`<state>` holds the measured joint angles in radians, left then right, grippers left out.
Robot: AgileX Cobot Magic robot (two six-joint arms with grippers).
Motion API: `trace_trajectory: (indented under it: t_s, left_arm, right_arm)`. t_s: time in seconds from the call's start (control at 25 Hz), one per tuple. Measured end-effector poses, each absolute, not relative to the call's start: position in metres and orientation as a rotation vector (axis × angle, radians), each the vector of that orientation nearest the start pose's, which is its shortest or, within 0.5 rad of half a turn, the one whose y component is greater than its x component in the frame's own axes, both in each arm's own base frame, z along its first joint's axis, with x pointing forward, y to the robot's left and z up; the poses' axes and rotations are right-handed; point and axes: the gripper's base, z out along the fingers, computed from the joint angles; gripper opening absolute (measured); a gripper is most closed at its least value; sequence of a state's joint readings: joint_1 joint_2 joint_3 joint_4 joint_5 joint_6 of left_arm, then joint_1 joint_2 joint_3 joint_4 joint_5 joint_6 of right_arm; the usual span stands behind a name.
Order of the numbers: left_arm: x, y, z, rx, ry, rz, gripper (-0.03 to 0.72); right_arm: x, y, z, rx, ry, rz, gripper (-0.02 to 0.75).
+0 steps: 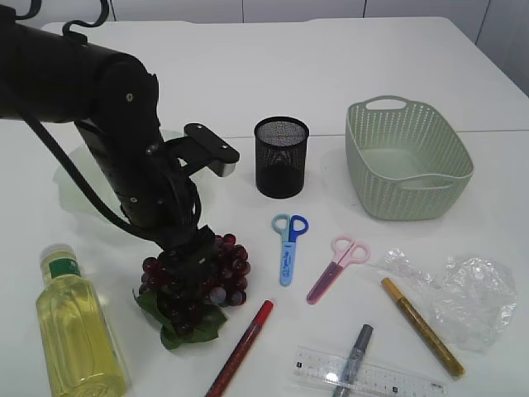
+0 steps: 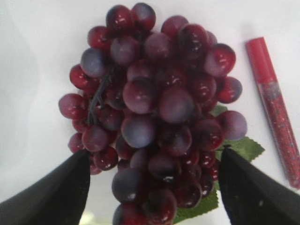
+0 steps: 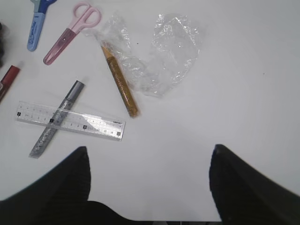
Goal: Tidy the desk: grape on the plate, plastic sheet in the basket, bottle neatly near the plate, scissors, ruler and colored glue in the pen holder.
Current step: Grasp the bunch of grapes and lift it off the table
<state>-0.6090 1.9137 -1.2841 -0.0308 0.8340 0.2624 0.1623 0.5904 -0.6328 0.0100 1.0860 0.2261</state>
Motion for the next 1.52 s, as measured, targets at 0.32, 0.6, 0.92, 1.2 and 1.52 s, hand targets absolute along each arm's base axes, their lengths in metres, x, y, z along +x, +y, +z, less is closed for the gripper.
trace_trajectory:
  t_s: [0.32, 0.6, 0.92, 1.2, 1.52]
  left_arm:
    - [0.314, -0.221, 0.163, 1.218, 2.661, -0.085, 0.634]
    - [0.317, -0.223, 0.133, 1.254, 2.716, -0.068, 0.608]
    - [0.316, -0.223, 0.122, 1.273, 2.750, -0.059, 0.346]
    - [0.313, -0.221, 0.134, 1.278, 2.752, -0.059, 0.237]
    - [0.305, -0.219, 0.214, 1.183, 2.601, -0.145, 0.230]
  right_arm:
    - [0.084, 0.013, 0.292, 0.079, 2.532, 0.144, 0.577]
    - [0.084, 0.012, 0.292, 0.077, 2.530, 0.125, 0.577]
    - [0.084, 0.012, 0.292, 0.076, 2.530, 0.122, 0.577]
    - [0.084, 0.012, 0.292, 0.076, 2.530, 0.119, 0.577]
    - [0.084, 0.011, 0.292, 0.073, 2.529, 0.107, 0.577]
